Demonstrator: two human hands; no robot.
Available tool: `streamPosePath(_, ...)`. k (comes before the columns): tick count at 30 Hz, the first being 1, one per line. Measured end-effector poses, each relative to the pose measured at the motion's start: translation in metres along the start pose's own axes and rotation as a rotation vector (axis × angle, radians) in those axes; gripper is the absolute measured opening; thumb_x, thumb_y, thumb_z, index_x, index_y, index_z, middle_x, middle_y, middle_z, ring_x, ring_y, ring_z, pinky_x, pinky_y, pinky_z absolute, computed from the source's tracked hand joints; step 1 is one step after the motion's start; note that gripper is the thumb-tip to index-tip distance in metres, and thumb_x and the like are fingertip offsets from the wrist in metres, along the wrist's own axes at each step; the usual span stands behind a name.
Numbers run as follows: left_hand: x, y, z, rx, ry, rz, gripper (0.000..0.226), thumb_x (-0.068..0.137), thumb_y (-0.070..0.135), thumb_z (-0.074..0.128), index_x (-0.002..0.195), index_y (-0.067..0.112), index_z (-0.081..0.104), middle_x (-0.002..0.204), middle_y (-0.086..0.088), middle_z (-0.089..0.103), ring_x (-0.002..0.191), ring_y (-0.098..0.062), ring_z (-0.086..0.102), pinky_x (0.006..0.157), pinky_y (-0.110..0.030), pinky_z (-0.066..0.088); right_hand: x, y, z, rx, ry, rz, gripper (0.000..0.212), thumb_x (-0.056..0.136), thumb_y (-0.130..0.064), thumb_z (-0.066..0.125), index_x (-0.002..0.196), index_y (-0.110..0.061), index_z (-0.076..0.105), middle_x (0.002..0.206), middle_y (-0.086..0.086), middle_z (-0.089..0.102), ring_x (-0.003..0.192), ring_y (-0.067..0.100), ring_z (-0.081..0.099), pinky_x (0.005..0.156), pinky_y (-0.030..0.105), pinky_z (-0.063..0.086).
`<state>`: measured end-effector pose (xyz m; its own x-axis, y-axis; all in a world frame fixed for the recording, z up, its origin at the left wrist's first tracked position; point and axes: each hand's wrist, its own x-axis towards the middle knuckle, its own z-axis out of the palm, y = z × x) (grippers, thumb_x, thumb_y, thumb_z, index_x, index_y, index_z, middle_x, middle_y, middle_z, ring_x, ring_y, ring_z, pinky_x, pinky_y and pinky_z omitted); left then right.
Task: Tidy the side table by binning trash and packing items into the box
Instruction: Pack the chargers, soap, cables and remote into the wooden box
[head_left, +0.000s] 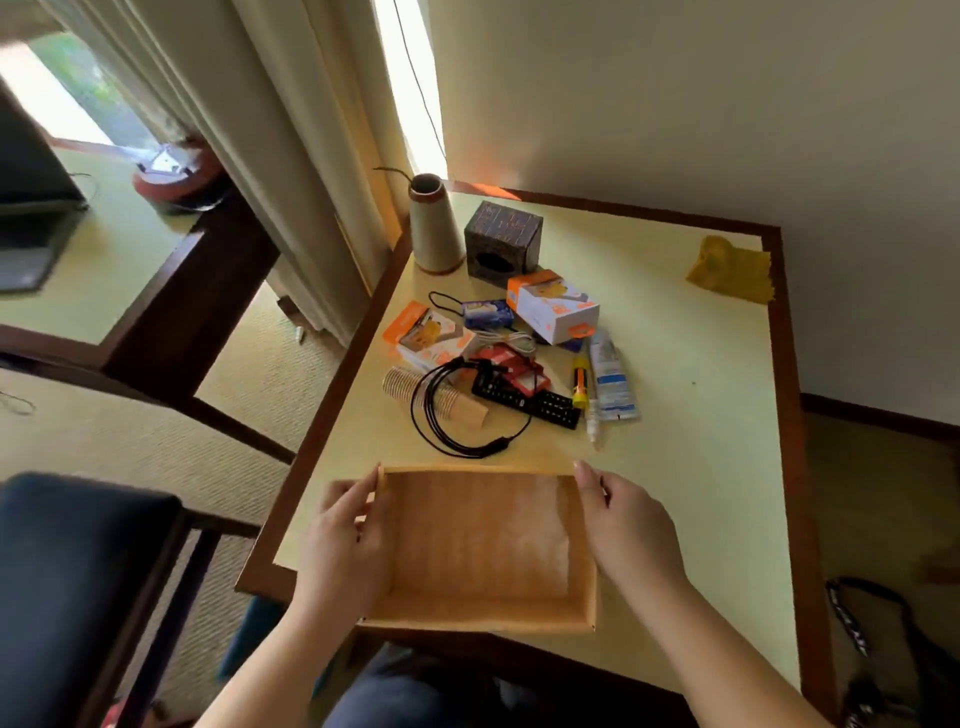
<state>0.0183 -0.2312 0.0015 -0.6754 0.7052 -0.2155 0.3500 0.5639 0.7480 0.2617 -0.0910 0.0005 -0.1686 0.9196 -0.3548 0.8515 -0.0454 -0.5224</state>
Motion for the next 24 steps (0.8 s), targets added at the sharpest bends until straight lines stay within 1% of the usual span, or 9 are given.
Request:
streamPosePath(5,0.017,-0.023,0.012,-0.020,-0.014,-0.042,0.038,0.105,0.030,0.057,0.141,0.019,0.064,0.111,0.017,0.054,0.101,-0.007,0.058,0.087,-0.027,0.045,0.011,-0.004,0.013,-0.074,-0.039,0.003,0.055,0.107,-0.059,0.028,0.082,-0.023,0.061,0.063,-0.006,0.058,0.057,0.011,0.058,0.046,0.025,0.032)
streamPosePath(7,0.024,-0.025,0.014,0.001,-0.035,-0.023,0.039,0.106,0.033,0.055,0.143,0.020,0.062,0.118,0.010,0.054,0.108,-0.014,0.058,0.090,-0.030,0.045,0.020,-0.004,0.014,-0.098,-0.068,0.030,0.057,0.107,-0.058,0.028,0.081,-0.020,0.061,0.067,-0.003,0.062,0.062,0.014,0.060,0.049,0.028,0.035)
streamPosePath(9,0.030,-0.025,0.014,-0.001,-0.042,-0.016,0.039,0.106,0.036,0.053,0.142,0.022,0.062,0.124,0.008,0.054,0.112,-0.014,0.058,0.091,-0.030,0.047,0.028,-0.006,0.013,-0.130,-0.117,0.073,0.059,0.107,-0.058,0.029,0.084,-0.016,0.063,0.072,0.000,0.065,0.066,0.016,0.063,0.051,0.029,0.038)
streamPosePath(11,0.037,-0.027,0.014,-0.020,-0.037,-0.025,0.038,0.106,0.039,0.052,0.141,0.029,0.060,0.129,0.007,0.054,0.115,-0.012,0.057,0.094,-0.034,0.051,0.037,-0.014,0.008,-0.203,-0.140,0.124,0.062,0.106,-0.060,0.029,0.095,-0.012,0.066,0.081,0.004,0.067,0.072,0.019,0.064,0.053,0.029,0.040)
streamPosePath(13,0.044,-0.030,0.016,-0.054,-0.058,-0.019,0.039,0.106,0.043,0.051,0.143,0.034,0.056,0.132,0.006,0.053,0.120,-0.013,0.056,0.101,-0.040,0.052,0.050,-0.026,0.001,-0.279,-0.093,0.153,0.064,0.103,-0.064,0.032,0.117,-0.011,0.064,0.097,0.007,0.070,0.085,0.023,0.067,0.059,0.031,0.044)
streamPosePath(16,0.048,-0.032,0.024,-0.115,-0.158,-0.028,0.040,0.106,0.048,0.048,0.145,0.039,0.050,0.136,0.009,0.049,0.125,-0.011,0.051,0.106,-0.043,0.050,0.084,-0.055,-0.008,-0.270,-0.028,0.113,0.065,0.098,-0.061,0.049,0.143,-0.013,0.046,0.128,0.012,0.063,0.111,0.033,0.063,0.075,0.037,0.050)
streamPosePath(18,0.047,-0.034,0.029,-0.144,-0.183,-0.047,0.035,0.106,0.049,0.045,0.140,0.047,0.047,0.135,0.014,0.047,0.125,-0.010,0.050,0.107,-0.044,0.050,0.115,-0.076,-0.012,-0.187,-0.007,0.056,0.074,0.091,-0.060,0.059,0.149,-0.019,0.038,0.139,0.012,0.054,0.121,0.035,0.058,0.090,0.043,0.054)
streamPosePath(20,0.048,-0.036,0.032,-0.168,-0.180,-0.053,0.028,0.106,0.049,0.044,0.134,0.051,0.046,0.131,0.017,0.047,0.121,-0.011,0.052,0.105,-0.045,0.052,0.147,-0.097,-0.015,-0.168,0.019,0.017,0.083,0.087,-0.060,0.066,0.153,-0.022,0.033,0.142,0.013,0.047,0.127,0.035,0.053,0.100,0.047,0.052)
streamPosePath(24,0.051,-0.041,0.034,-0.128,-0.168,-0.026,0.028,0.106,0.044,0.043,0.134,0.045,0.049,0.126,0.014,0.050,0.116,-0.009,0.052,0.103,-0.038,0.049,0.210,-0.129,-0.017,-0.207,0.051,0.014,0.101,0.083,-0.058,0.074,0.160,-0.021,0.021,0.149,0.016,0.039,0.139,0.036,0.039,0.108,0.048,0.044)
